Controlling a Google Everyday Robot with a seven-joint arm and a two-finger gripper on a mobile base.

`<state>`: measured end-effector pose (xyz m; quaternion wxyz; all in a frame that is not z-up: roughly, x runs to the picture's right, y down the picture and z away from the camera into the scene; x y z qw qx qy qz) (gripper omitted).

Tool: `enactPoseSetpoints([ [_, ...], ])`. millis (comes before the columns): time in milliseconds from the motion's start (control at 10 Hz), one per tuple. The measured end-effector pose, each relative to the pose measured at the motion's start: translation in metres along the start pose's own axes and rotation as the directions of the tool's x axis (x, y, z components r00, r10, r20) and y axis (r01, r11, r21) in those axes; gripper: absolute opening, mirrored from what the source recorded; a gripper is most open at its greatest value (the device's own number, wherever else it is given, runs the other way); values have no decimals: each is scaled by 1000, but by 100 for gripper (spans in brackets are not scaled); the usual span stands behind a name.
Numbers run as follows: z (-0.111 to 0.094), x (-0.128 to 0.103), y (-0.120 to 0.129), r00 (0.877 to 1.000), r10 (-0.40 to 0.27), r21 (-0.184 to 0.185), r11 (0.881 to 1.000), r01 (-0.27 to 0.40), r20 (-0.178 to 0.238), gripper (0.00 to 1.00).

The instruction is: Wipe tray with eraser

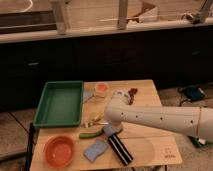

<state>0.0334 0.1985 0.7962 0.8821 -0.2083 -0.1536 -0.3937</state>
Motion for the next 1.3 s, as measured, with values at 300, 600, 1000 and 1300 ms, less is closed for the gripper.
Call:
enactPoseSetpoints([
  [300, 3, -3, 3, 1000, -4, -8, 1000, 4, 6, 79],
  [600, 8, 2, 5, 1000, 14, -21, 1000, -14, 2, 80],
  [1000, 25, 9, 13, 999, 47, -50, 998, -46, 15, 74],
  [1300, 34, 12, 19, 998, 63, -66, 996, -61, 28, 44],
])
